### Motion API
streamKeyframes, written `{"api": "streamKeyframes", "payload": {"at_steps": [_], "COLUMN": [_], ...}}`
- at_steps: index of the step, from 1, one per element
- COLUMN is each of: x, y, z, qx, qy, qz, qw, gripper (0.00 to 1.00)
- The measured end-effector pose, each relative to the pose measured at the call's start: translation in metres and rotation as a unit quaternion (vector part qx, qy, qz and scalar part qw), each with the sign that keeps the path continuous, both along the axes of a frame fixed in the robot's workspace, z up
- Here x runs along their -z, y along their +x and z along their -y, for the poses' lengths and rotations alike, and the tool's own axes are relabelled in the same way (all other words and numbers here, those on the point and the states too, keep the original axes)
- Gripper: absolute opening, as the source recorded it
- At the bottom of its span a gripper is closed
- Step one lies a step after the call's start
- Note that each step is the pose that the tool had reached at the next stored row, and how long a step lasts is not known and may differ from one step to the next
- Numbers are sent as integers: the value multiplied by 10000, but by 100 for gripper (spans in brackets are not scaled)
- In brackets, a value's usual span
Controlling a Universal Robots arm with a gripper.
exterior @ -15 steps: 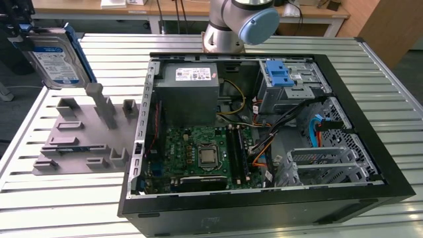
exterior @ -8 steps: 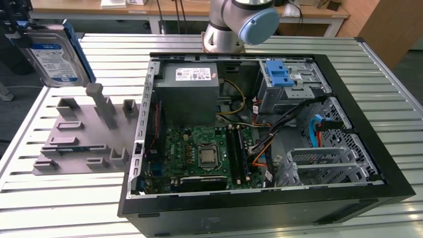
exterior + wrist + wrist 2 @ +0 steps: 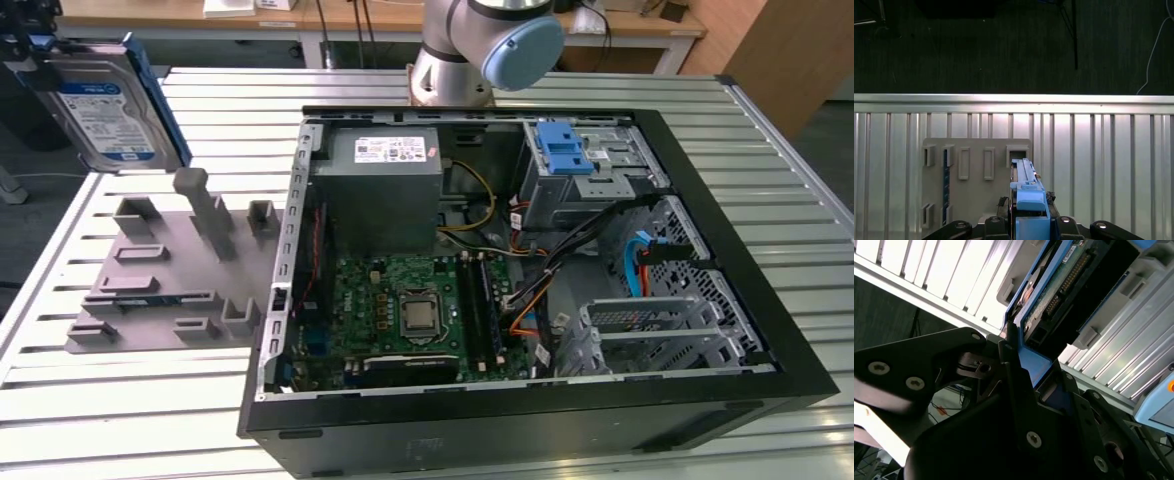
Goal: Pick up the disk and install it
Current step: 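Pick up the disk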
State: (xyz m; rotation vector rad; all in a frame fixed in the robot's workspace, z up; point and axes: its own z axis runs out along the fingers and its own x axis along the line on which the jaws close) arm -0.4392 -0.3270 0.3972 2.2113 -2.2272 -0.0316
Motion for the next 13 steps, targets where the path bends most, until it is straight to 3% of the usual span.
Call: {"api": "streamKeyframes", "payload": {"at_steps": [13], "x": [-87], "y": [0], "z": [0], "qx": [0], "qy": [0], "qz": [0], "qw": [10000], "gripper": [36]}}
